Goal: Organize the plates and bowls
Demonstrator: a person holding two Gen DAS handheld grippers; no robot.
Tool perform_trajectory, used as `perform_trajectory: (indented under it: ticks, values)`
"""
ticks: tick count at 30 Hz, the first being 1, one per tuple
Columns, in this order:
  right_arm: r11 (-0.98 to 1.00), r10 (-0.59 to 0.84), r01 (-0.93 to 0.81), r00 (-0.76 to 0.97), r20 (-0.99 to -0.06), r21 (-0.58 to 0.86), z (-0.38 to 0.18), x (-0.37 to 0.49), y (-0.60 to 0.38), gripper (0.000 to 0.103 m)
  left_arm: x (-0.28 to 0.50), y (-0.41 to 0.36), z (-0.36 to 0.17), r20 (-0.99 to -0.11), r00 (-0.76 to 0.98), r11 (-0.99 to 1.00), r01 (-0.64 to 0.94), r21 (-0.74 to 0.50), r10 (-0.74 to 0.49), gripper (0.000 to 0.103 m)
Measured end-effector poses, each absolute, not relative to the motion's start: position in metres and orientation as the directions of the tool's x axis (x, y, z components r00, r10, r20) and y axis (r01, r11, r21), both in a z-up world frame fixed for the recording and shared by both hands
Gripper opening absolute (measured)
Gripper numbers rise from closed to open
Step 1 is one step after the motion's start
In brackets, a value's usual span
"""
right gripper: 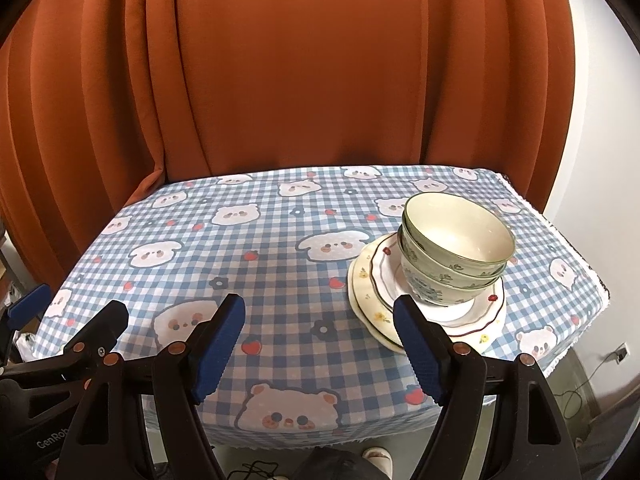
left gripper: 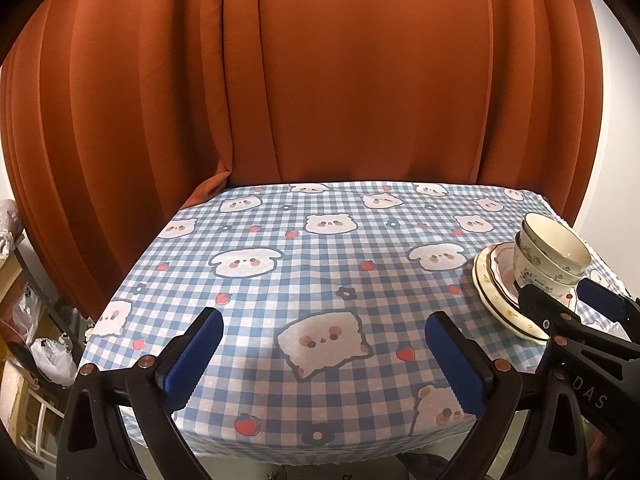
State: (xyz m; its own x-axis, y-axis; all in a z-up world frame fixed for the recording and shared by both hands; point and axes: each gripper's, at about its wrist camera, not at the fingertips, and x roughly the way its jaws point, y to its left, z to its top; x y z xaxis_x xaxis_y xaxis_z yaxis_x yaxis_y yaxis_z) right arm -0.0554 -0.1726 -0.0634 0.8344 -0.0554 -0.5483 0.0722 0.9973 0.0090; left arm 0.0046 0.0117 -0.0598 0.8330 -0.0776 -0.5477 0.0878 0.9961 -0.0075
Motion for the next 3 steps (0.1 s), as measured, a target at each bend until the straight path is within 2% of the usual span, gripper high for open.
perform_trajectory:
  ticks: [3]
  values:
    - [0.997, -0.057, 0.074, 0.834, -0.549, 0.009, -0.0633, -0.0548, -0.1745, 0.079, 0.0048, 0.0111, -0.0599, -0.547, 0.833, 0.996, 0.088, -0.008, -0.078, 0.102]
